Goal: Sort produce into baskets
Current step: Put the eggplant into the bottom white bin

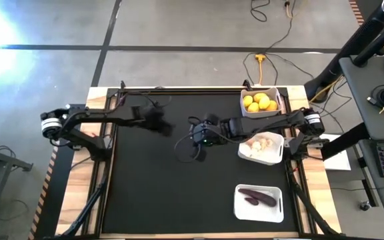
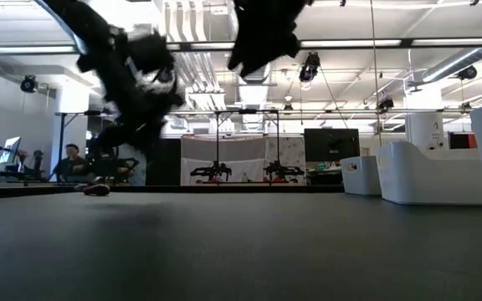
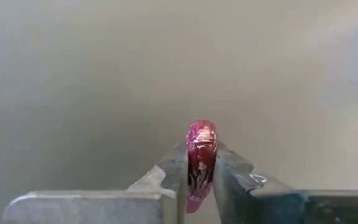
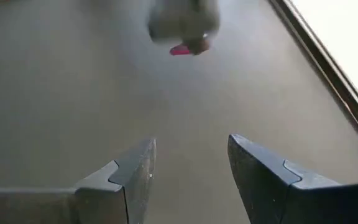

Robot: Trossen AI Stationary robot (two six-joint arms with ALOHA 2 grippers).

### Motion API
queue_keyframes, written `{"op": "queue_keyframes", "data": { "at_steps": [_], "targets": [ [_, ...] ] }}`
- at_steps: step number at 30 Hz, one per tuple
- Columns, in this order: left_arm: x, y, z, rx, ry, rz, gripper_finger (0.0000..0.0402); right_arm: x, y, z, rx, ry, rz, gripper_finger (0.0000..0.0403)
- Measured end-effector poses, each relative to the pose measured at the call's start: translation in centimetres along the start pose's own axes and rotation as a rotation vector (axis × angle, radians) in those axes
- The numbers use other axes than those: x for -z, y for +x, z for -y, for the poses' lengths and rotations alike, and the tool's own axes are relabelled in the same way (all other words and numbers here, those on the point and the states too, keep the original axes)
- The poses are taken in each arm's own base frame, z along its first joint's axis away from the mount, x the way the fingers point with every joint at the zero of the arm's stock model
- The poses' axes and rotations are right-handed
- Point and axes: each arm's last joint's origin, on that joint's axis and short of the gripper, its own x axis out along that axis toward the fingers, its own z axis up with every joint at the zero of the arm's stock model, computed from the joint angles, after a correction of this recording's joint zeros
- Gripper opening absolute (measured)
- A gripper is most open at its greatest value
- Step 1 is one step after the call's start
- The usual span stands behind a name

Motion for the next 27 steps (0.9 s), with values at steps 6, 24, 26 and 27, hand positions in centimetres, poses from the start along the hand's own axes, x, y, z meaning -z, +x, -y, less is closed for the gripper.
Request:
{"op": "queue_keyframes", "data": {
  "at_steps": [6, 24, 26, 27],
  "targets": [
    [0.1, 0.0, 6.7, 0.239, 0.19, 0.158, 0.0046, 3.2, 0.2, 0.7, 0.085, -0.03, -0.264, 0.0196],
    [9.5, 5.9, 14.2, 0.199, 0.364, 0.024, 0.0098, 11.4, 3.4, -6.4, -0.174, 0.188, -0.207, 0.0197],
    [9.6, 5.8, 14.2, 0.192, 0.366, 0.033, 0.0119, 11.3, 3.4, -6.5, -0.182, 0.135, -0.19, 0.0197],
    [9.6, 5.7, 14.3, 0.199, 0.37, 0.04, 0.0129, 11.2, 3.4, -6.5, -0.191, 0.079, -0.176, 0.0197]
  ]
}}
